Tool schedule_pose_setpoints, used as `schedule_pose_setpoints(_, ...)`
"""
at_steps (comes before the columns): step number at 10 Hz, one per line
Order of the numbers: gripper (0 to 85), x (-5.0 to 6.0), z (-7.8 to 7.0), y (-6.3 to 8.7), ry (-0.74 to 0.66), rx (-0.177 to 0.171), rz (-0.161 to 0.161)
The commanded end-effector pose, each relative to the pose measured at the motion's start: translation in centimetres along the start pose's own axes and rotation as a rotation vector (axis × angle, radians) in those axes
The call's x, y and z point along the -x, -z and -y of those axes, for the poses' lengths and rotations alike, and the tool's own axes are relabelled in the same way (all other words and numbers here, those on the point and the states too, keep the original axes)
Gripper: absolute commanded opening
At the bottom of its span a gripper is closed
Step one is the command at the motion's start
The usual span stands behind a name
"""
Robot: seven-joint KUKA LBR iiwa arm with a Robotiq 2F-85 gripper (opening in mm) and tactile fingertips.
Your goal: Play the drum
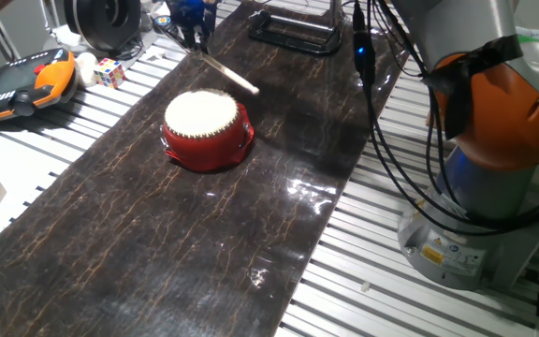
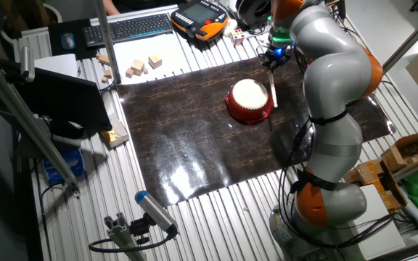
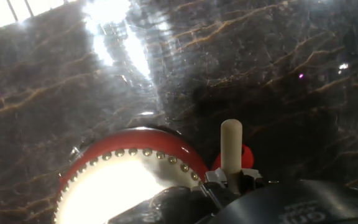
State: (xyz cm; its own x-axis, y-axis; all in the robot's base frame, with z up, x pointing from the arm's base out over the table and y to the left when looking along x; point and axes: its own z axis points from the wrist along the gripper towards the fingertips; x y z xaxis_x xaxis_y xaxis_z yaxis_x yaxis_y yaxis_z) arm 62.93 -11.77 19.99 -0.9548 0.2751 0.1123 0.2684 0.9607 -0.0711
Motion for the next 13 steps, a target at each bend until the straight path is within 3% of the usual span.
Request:
schedule_pose_setpoints(1, 0.7, 0.0, 0.0, 0.0, 0.009, -0.006, 0.014)
schedule_pose_setpoints(3, 0.7, 0.0, 0.0, 0.0, 0.035, 0.004, 0.019)
schedule_pose_setpoints(6, 0.7, 0.0, -0.4, 0.2, 0.063, 0.027, -0.001)
schedule_pose_setpoints(10, 0.7, -0.8, -6.2, 2.4, 0.018, 0.032, -0.030)
schedule_pose_setpoints(11, 0.7, -1.1, -7.5, 2.6, 0.003, 0.057, -0.041)
schedule_pose_setpoints(13, 0.7, -2.1, -9.9, 2.2, -0.021, 0.062, -0.039)
